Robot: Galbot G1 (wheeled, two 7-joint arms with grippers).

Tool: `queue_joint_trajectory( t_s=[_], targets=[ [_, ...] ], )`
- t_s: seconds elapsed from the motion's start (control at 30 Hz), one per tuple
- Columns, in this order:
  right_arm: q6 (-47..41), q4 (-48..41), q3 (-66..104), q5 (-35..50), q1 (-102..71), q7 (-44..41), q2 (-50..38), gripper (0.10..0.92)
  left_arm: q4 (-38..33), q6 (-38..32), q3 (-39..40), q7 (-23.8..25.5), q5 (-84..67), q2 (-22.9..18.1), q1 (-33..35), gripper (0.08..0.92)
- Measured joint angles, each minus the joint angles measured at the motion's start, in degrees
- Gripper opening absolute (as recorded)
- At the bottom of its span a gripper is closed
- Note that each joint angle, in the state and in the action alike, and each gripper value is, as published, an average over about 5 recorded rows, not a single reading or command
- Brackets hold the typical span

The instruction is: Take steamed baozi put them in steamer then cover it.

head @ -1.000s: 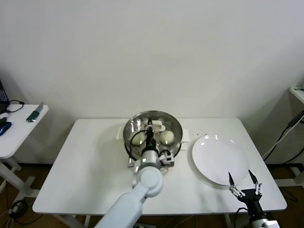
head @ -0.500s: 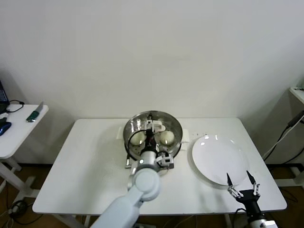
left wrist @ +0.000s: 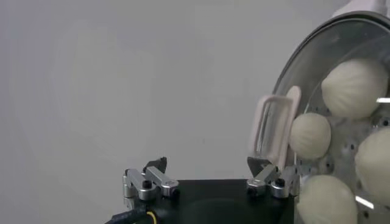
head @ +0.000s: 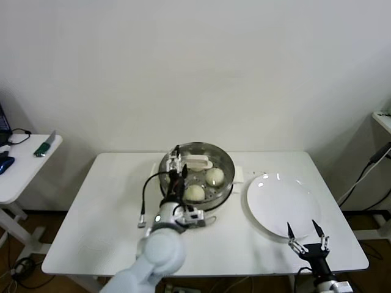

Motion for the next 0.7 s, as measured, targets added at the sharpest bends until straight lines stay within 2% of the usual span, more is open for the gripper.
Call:
queue_joint_trajectory(
  t_s=[0.2,0.37,0.5,0.7],
  targets=[
    [-0.56,1.22,-0.24,1.20,0.47,1.30,-0.36,0.823,-4.87,-0.01,-6.32,-5.94,-13.35,2.92,5.56,0.823],
    [-0.64,1.93,-0.55,1.83,0.76,1.88,-0.31,0.823,-7.45,-1.29,-14.84,-11.10,-28.70,3.87,11.37,0.823],
    [-0.68,2.15,-0.96,2.23,0.94,2.26,-0.20,0.823,-8.00,-6.86,-22.92,-13.33,-42.01,3.76,16.29,0.823],
    [-0.19,1.77,-1.66,2.83,1.51,2.42,-0.13,0.823,-6.49,-19.50,-32.99,-14.32,-59.63,3.40,23.64,0.823]
  ],
)
